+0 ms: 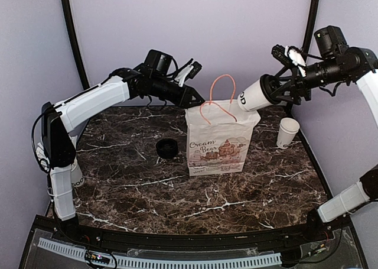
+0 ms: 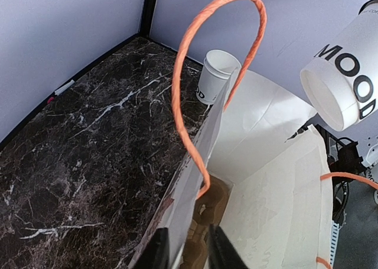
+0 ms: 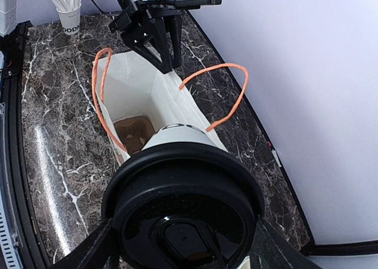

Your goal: Pack the takeout coffee

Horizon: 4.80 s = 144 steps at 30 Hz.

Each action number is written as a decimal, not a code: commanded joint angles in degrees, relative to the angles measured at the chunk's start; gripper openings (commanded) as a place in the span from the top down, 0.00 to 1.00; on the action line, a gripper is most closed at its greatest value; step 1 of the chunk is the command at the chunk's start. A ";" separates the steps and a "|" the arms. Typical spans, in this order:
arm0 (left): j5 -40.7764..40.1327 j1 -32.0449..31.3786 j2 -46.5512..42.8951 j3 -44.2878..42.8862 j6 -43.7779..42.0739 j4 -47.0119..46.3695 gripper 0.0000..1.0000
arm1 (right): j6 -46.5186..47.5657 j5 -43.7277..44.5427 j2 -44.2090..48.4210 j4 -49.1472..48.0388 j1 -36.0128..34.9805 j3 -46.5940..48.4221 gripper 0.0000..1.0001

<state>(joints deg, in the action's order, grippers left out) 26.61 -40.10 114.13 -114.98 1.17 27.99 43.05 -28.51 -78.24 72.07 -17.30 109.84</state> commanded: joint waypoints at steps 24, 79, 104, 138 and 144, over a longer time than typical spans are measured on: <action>4.26 -5.52 -13.99 9.64 1.36 5.10 1.00 | 7.83 3.28 -1.95 3.13 -15.20 1.33 0.39; 1.24 -1.03 -0.85 18.26 15.02 -21.00 0.51 | 5.38 35.60 4.92 0.66 -44.16 -25.38 0.42; 7.12 -3.01 5.83 21.29 16.48 -16.44 0.51 | 17.55 44.04 10.10 -26.85 -46.51 -43.13 0.46; 18.22 -3.56 7.69 23.49 13.77 -18.50 0.51 | 20.85 47.41 7.76 -40.13 -46.94 -54.79 0.47; 19.29 -3.65 7.82 23.78 13.15 -18.11 0.51 | 21.09 47.40 6.39 -42.24 -45.87 -55.19 0.47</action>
<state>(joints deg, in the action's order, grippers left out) 43.83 -43.40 122.06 -91.88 15.70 9.91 64.25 18.33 -71.05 33.17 -63.72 55.35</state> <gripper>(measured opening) 0.490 0.711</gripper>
